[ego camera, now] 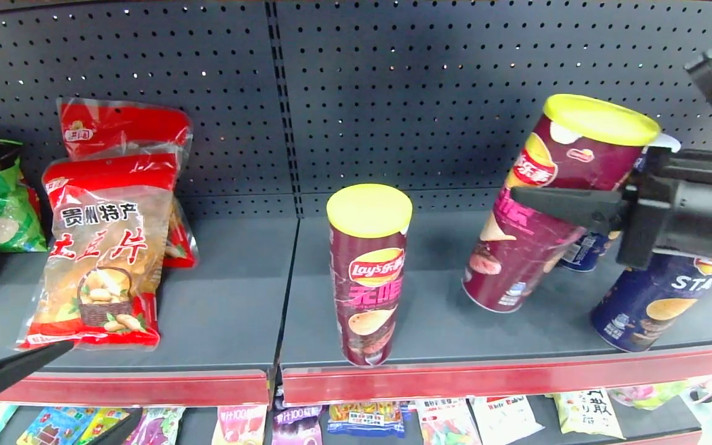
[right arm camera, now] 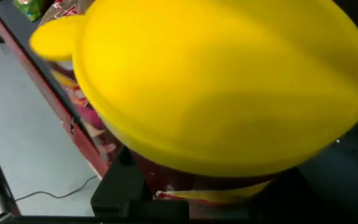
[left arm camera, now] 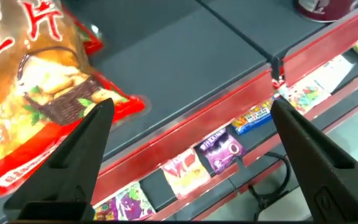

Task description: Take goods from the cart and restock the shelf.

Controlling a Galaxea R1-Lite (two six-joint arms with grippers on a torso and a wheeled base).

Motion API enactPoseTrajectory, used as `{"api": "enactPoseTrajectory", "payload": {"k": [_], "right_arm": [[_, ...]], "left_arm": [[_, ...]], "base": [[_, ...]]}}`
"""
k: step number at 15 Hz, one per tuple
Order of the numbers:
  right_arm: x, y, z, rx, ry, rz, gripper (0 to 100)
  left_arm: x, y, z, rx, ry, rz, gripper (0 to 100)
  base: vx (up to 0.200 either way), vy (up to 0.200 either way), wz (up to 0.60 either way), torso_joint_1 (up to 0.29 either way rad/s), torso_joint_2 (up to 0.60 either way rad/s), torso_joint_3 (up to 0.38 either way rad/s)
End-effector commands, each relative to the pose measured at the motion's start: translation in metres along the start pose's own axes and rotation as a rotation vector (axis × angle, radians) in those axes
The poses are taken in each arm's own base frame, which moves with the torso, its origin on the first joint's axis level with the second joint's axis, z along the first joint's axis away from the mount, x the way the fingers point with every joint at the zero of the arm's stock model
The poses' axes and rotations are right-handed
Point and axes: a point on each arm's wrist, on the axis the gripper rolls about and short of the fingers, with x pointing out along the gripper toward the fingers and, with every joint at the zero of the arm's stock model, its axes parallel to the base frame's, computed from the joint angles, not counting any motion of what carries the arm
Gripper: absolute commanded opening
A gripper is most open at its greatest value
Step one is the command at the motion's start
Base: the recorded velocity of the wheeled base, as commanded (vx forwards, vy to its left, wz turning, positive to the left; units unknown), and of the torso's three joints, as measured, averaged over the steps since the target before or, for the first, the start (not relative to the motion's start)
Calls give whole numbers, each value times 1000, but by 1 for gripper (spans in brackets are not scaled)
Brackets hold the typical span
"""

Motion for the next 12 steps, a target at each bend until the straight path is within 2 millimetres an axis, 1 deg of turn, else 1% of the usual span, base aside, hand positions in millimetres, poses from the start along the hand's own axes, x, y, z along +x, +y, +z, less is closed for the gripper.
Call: {"api": "enactPoseTrajectory", "payload": {"k": [1, 2, 3, 4, 5, 6, 9, 12], "right_arm": [[49, -16, -4, 10, 44, 11, 0], [57, -19, -4, 8, 47, 11, 0], [73, -24, -5, 2, 55, 11, 0], [74, -25, -5, 0, 53, 11, 0], [91, -27, -3, -3, 50, 19, 0], [100, -27, -4, -2, 53, 28, 0], [126, -31, -13, -9, 76, 40, 0], [144, -26, -16, -17, 78, 71, 0]], "left_arm": [[2, 0, 5, 4, -5, -14, 100], [2, 1, 7, 5, -11, -11, 100], [4, 2, 11, 6, -15, -10, 100], [4, 2, 11, 6, -16, -9, 100], [4, 4, 15, 8, -25, -6, 100], [4, 4, 17, 9, -29, -4, 100], [4, 4, 18, 10, -32, -2, 100], [4, 5, 21, 12, -44, 1, 100]], "base": [[0, 0, 0, 0, 0, 0], [0, 0, 0, 0, 0, 0], [0, 0, 0, 0, 0, 0], [0, 0, 0, 0, 0, 0], [0, 0, 0, 0, 0, 0], [0, 0, 0, 0, 0, 0], [0, 0, 0, 0, 0, 0], [0, 0, 0, 0, 0, 0]]}}
